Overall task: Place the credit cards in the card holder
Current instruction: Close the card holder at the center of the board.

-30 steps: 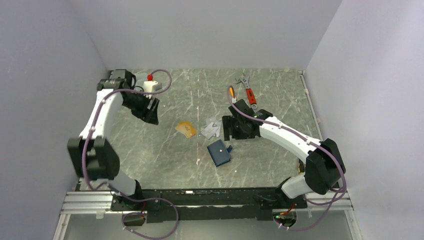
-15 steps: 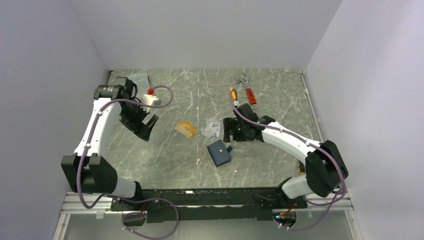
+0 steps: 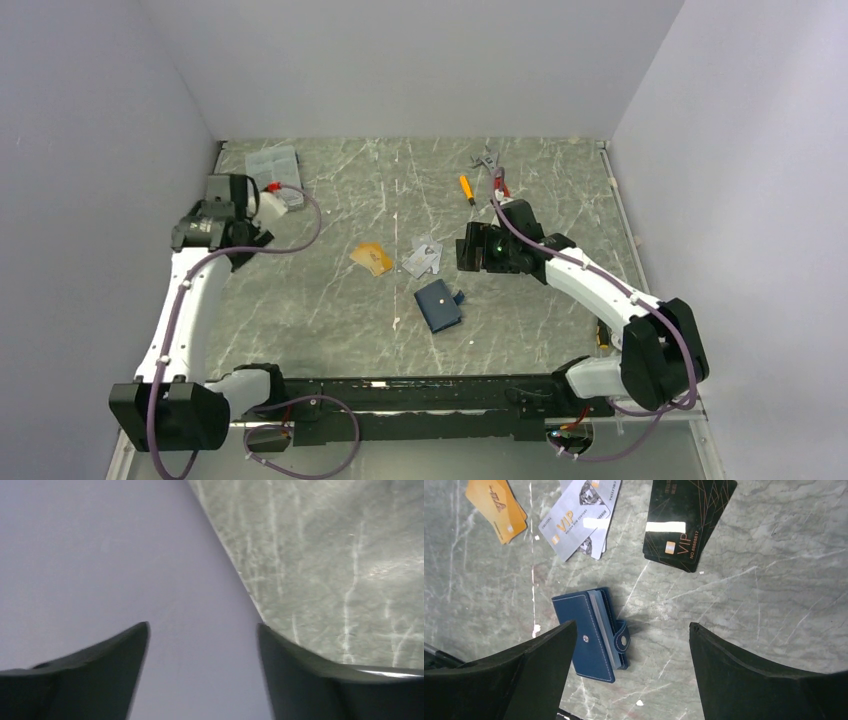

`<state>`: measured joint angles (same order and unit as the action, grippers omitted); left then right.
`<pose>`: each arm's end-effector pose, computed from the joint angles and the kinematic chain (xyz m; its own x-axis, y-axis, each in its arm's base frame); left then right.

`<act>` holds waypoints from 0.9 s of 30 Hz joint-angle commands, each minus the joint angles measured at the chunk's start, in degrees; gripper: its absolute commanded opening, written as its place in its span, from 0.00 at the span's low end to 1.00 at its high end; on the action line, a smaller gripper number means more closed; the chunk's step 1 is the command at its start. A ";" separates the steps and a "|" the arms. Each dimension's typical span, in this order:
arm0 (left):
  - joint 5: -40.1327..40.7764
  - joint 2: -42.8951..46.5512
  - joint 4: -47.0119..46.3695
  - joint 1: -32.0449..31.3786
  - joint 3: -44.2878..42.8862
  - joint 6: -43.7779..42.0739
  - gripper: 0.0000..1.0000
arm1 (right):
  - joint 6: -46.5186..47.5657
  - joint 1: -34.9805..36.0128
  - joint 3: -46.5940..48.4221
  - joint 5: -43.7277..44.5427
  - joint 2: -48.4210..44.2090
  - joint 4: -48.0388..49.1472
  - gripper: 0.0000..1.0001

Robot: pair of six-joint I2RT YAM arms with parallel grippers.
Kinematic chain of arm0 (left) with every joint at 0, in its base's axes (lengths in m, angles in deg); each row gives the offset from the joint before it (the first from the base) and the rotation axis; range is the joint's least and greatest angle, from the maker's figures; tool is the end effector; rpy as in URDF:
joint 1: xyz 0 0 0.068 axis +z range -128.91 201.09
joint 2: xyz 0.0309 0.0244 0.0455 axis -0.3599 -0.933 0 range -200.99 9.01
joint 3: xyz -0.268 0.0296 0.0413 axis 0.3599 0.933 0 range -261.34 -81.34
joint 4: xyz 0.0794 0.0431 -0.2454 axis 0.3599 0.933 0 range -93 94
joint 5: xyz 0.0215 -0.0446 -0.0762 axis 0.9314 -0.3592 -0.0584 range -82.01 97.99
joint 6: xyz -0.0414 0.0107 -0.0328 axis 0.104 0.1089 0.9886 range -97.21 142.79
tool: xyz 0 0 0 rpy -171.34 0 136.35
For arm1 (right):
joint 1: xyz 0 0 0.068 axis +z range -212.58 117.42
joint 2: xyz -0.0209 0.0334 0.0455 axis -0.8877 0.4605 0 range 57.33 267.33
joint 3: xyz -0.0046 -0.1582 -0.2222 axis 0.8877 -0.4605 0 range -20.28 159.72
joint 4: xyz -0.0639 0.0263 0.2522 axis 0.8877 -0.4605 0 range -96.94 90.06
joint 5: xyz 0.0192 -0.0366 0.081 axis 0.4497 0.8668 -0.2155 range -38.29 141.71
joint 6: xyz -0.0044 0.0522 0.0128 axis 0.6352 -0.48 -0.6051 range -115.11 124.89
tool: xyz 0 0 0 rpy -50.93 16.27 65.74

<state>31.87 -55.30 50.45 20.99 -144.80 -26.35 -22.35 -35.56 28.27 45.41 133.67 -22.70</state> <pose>0.2137 0.0140 0.3213 -0.7086 0.6929 -0.1332 0.4607 0.5974 0.6564 0.2405 0.1272 0.2245 -0.8467 0.0790 -0.5262 -0.1418 0.9196 0.3663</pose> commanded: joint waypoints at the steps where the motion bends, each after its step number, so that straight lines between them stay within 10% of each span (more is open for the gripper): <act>1: -5.87 -0.50 5.65 1.81 -11.52 1.82 0.67 | -0.13 -1.19 -0.82 -3.23 -2.00 3.85 0.85; 12: -24.12 -1.92 -9.68 -39.19 6.44 -10.94 0.86 | 1.09 -2.24 0.17 -9.64 0.26 0.86 0.72; 22: -42.80 -13.61 -42.28 -49.17 18.63 -36.64 0.91 | 0.63 -2.18 -1.28 -12.78 2.25 -2.19 0.67; 27: -48.12 -17.49 -54.47 -49.09 22.78 -45.29 0.74 | 1.55 -2.22 0.16 -12.96 4.44 -3.16 0.62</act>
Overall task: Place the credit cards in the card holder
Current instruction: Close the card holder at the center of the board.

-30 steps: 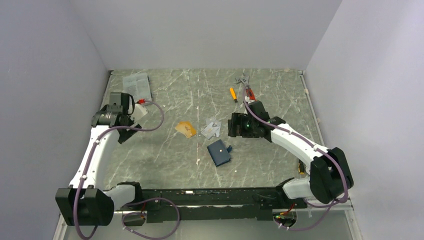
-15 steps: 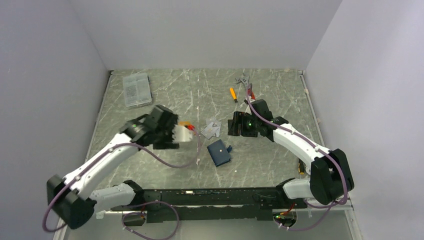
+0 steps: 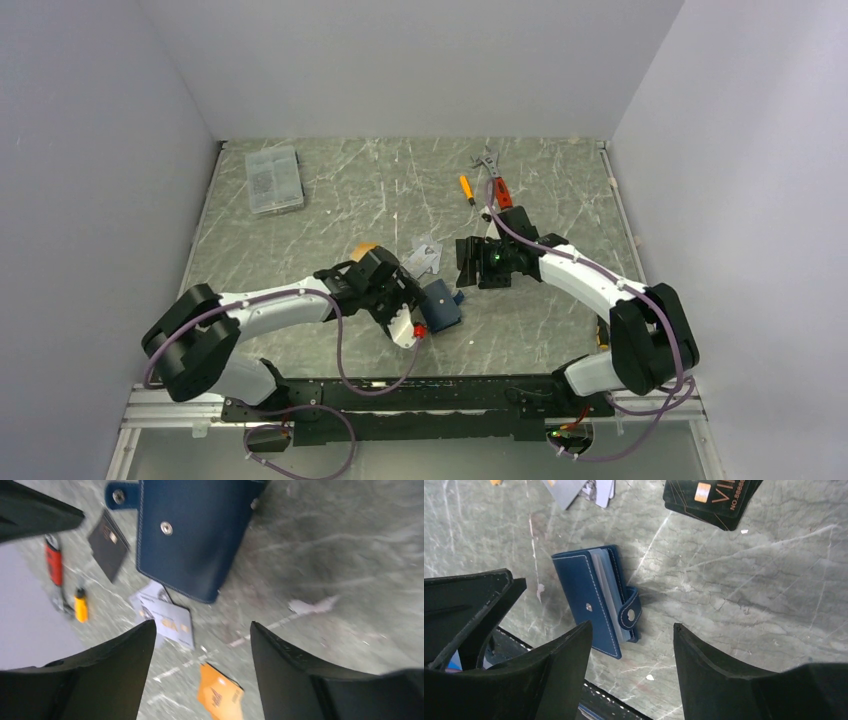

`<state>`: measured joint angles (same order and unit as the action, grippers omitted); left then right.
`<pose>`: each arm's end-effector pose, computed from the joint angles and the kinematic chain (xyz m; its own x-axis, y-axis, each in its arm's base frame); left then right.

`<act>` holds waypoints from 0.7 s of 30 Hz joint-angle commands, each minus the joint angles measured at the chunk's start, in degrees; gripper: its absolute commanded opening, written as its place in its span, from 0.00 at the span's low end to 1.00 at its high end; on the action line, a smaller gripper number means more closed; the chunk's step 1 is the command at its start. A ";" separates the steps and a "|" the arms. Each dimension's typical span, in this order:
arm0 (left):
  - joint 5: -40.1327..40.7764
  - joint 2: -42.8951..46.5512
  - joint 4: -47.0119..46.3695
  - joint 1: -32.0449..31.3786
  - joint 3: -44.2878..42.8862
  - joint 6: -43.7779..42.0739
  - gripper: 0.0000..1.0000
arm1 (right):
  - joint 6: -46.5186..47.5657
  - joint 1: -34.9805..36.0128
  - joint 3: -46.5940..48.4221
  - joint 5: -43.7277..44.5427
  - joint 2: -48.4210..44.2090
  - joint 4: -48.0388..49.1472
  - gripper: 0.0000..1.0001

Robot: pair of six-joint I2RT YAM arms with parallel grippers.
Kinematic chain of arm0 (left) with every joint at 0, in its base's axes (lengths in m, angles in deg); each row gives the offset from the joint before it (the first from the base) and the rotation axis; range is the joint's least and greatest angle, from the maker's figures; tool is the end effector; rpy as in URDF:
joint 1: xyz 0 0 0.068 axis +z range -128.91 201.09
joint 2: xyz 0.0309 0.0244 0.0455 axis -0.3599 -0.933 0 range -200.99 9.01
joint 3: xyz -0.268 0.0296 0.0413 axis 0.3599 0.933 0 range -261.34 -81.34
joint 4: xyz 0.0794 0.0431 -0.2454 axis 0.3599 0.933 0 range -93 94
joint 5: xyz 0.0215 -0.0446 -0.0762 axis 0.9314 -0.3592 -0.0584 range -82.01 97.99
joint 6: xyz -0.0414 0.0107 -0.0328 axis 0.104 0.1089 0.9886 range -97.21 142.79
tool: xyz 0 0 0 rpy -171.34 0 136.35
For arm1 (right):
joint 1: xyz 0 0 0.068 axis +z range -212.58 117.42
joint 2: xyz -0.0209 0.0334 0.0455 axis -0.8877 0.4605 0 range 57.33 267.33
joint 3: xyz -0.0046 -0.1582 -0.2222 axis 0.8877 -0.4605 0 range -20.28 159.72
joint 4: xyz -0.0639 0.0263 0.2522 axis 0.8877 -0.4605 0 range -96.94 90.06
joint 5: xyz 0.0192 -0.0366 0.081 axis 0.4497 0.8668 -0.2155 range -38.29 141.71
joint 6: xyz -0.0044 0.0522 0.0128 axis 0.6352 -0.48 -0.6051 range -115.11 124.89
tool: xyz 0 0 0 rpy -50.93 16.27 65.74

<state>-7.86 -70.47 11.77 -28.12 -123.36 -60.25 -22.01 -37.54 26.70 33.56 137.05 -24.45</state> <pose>0.1684 -0.2101 0.1861 0.7689 0.5705 -0.2886 0.6140 -0.5333 0.5819 0.2398 0.1244 0.2006 -0.9306 0.0399 -0.3639 -0.1500 0.8652 0.4785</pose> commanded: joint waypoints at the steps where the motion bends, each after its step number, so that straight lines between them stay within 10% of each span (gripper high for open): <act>1: -8.83 -2.88 -17.51 0.05 1.99 -12.19 0.69 | 1.39 -0.25 1.87 -1.39 1.25 -1.51 0.62; 21: -10.66 -12.62 -21.59 -0.01 6.69 -32.35 0.43 | 1.90 -0.25 2.40 -3.20 1.99 -3.15 0.50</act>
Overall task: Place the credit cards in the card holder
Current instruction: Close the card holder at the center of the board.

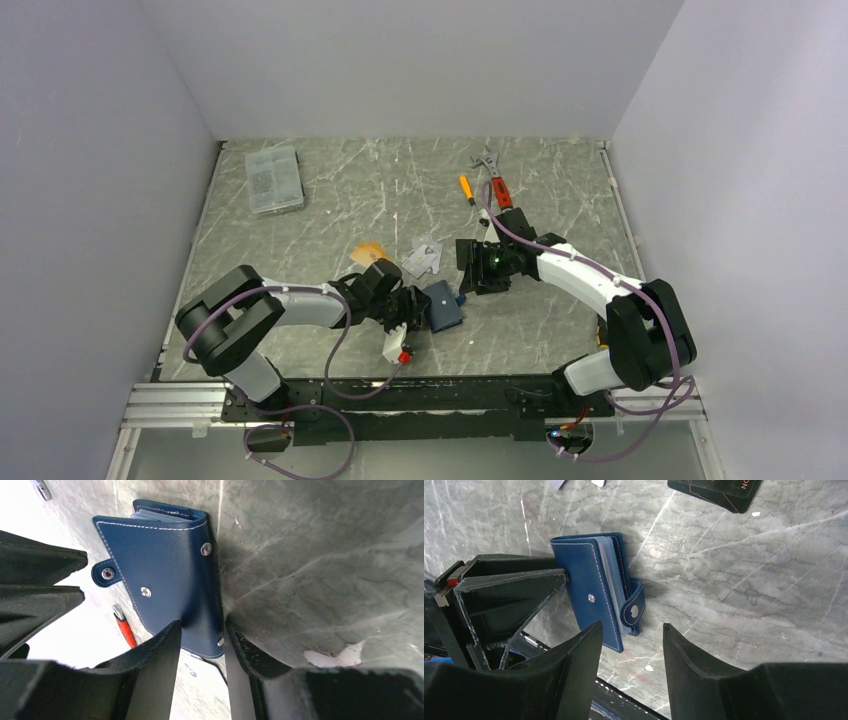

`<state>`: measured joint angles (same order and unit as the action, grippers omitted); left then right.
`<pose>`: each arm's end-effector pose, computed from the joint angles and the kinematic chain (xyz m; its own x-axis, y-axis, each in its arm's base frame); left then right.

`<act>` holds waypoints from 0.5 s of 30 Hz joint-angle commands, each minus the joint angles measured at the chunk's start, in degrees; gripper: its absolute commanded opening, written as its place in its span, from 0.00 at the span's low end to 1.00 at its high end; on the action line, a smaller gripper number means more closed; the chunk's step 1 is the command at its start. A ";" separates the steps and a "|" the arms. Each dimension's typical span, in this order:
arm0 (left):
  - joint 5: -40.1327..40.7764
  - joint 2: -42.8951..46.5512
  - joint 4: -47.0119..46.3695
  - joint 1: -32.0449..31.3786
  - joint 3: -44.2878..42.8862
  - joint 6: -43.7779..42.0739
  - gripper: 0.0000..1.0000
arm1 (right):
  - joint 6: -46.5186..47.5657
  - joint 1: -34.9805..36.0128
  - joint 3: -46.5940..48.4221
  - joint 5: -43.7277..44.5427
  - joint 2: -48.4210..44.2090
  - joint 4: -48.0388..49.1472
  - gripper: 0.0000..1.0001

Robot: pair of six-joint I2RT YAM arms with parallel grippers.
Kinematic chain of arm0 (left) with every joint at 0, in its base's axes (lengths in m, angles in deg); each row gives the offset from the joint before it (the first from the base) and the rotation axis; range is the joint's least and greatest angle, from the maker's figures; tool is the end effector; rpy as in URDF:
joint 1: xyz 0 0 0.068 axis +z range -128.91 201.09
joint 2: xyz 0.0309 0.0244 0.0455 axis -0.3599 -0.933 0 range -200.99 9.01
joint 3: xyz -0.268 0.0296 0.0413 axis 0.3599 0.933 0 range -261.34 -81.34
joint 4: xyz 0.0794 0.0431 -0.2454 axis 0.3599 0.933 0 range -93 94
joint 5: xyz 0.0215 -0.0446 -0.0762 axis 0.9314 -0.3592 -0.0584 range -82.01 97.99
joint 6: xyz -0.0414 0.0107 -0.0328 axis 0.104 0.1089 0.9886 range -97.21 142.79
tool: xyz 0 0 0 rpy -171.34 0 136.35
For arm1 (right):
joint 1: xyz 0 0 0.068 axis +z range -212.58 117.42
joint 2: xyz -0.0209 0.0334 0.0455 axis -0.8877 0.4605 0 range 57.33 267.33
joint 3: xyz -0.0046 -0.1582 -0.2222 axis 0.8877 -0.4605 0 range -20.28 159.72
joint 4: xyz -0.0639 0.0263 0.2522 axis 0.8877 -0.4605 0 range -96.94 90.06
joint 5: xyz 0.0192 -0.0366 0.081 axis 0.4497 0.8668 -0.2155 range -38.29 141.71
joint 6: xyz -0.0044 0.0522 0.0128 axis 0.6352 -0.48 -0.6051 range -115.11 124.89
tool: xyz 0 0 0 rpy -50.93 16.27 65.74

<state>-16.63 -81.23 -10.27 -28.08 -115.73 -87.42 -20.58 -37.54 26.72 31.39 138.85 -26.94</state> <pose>0.1710 -0.2206 0.1287 0.9840 0.1659 -0.0647 0.1601 -0.6657 0.7288 0.2378 0.1249 0.1909 -0.9542 -0.0005 -0.2993 -0.1513 0.8637 0.4807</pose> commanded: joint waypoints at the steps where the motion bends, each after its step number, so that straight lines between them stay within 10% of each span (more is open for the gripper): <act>1: -1.65 -2.21 0.62 -0.10 -1.01 -6.18 0.41 | 0.48 -0.26 2.39 -1.16 0.08 -0.76 0.50; 15: 1.16 -3.81 0.62 -0.07 -1.06 -11.15 0.22 | -0.61 1.02 4.29 0.45 1.23 -3.36 0.38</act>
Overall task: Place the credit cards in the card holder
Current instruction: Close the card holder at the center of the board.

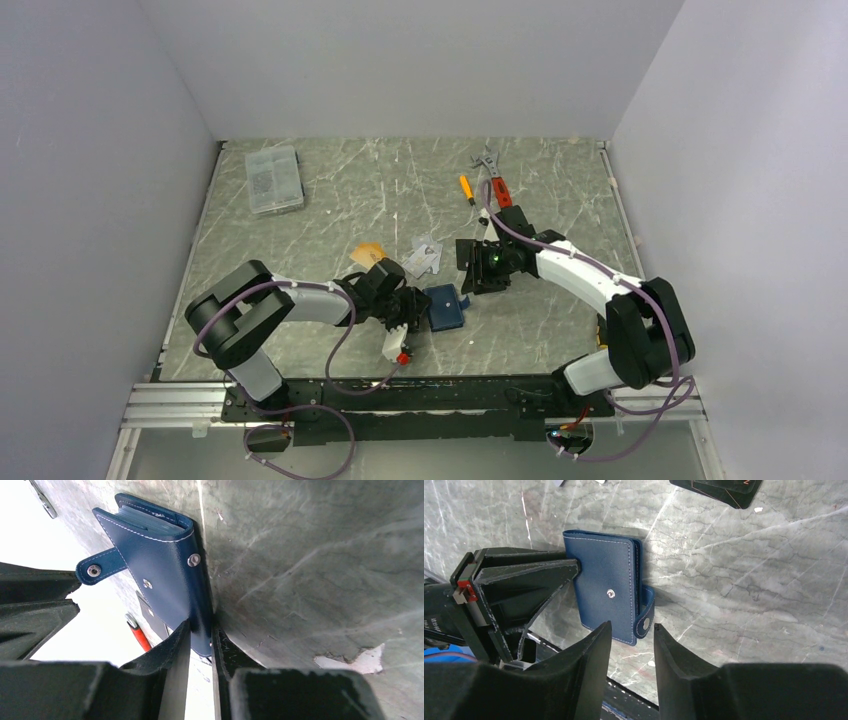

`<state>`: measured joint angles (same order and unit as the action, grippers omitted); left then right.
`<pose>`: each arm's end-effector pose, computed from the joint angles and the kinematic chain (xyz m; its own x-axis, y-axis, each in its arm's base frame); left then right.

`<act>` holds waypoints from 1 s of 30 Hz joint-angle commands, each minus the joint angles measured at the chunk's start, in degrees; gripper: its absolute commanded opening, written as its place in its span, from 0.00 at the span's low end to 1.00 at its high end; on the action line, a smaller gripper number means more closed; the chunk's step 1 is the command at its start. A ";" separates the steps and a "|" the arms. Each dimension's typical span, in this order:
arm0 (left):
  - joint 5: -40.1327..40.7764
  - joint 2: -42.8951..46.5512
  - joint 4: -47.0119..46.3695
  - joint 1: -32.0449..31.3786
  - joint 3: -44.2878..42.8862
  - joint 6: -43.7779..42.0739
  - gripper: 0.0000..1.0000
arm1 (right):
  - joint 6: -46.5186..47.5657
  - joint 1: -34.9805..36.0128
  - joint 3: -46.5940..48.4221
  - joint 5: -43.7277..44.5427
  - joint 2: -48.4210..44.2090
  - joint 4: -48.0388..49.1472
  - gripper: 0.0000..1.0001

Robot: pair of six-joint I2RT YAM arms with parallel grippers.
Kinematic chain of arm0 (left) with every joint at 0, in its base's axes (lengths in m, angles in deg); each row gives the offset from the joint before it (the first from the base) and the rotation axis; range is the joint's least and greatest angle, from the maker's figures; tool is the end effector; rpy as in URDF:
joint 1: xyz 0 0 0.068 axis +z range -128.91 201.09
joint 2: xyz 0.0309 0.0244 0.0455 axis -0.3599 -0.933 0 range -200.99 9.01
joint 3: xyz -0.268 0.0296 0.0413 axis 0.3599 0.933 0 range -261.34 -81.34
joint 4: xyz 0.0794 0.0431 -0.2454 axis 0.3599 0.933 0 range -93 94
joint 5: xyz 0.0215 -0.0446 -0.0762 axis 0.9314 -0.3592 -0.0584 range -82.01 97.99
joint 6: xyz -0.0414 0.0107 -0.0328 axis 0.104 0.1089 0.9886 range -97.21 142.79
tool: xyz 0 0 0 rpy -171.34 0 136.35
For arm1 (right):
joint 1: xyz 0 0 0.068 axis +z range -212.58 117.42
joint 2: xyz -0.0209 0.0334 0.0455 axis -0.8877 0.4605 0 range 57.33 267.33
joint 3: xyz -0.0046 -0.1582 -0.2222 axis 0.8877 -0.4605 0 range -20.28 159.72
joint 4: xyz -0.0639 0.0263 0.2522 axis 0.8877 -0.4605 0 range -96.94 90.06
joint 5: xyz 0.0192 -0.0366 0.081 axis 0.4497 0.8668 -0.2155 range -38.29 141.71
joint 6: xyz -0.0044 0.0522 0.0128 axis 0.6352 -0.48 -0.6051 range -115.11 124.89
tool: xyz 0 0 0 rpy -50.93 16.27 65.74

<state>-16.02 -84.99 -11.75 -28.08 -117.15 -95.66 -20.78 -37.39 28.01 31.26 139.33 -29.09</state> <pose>0.1772 -0.2273 0.1194 0.9965 0.0751 0.0379 0.0250 -0.6945 0.7190 0.2385 0.1261 0.1934 -0.9610 -0.0034 -0.2765 -0.1406 0.8671 0.4779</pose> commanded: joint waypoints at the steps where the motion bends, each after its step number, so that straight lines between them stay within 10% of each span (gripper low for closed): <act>1: 0.97 0.01 2.00 -0.05 0.47 -2.86 0.21 | -0.43 1.28 3.10 0.74 0.99 -1.45 0.38; 21: 4.38 1.36 3.37 -1.47 1.28 -0.79 0.16 | -0.37 6.37 7.10 11.54 3.97 -8.93 0.18; 30: 5.43 1.00 4.43 -2.54 0.45 1.14 0.14 | -0.77 8.35 8.32 14.96 2.34 -10.03 0.25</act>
<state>-11.54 -84.48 -11.69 -29.91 -116.93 -95.46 -21.11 -30.00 33.67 44.07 143.41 -37.98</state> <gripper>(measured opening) 0.179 0.252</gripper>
